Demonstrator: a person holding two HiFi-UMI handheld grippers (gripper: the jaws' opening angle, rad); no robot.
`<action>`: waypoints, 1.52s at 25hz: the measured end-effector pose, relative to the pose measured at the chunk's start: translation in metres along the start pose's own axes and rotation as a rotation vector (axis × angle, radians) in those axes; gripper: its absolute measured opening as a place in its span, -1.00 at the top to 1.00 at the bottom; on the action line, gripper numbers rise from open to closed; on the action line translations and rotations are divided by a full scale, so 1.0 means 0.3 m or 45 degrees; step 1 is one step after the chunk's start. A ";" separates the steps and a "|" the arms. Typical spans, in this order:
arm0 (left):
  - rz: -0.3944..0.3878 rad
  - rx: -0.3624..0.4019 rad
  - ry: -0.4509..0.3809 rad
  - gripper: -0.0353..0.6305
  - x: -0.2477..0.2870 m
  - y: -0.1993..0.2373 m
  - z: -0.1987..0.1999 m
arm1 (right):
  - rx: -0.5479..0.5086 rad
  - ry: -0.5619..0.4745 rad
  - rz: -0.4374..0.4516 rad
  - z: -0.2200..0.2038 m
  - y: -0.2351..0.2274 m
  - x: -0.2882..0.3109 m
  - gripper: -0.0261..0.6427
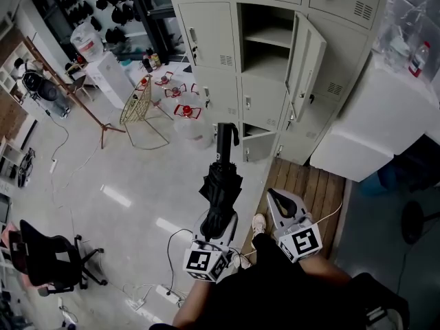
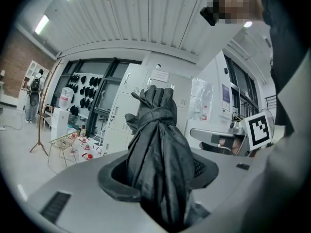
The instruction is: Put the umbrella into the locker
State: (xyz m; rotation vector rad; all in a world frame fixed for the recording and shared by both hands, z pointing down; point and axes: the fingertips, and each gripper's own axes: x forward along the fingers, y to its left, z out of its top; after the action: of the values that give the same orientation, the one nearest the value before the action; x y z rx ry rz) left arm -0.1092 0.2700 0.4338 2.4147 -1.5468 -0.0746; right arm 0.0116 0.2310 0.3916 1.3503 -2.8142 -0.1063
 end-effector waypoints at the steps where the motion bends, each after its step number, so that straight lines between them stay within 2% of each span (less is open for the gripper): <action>1: -0.003 -0.010 0.001 0.19 0.022 0.010 0.003 | 0.003 -0.010 -0.006 0.000 -0.011 0.019 0.93; 8: 0.002 0.001 0.016 0.19 0.236 0.101 0.048 | 0.004 -0.028 -0.010 -0.010 -0.135 0.202 0.93; 14: -0.013 0.007 0.002 0.19 0.478 0.177 0.118 | -0.026 -0.044 -0.025 -0.003 -0.310 0.363 0.93; 24: -0.054 -0.023 0.028 0.19 0.813 0.226 0.150 | -0.021 -0.046 -0.046 -0.013 -0.590 0.559 0.93; 31: -0.060 -0.050 0.021 0.18 0.962 0.252 0.170 | -0.021 -0.042 -0.038 -0.032 -0.699 0.664 0.93; 38: -0.081 -0.030 0.038 0.18 1.072 0.326 0.152 | -0.029 -0.036 -0.061 -0.079 -0.754 0.753 0.93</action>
State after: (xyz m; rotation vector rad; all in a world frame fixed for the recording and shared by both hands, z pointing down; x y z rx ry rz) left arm -0.0667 -0.0663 0.4478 2.4355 -1.4490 -0.0685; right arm 0.0474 -0.0874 0.3967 1.4225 -2.7952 -0.1591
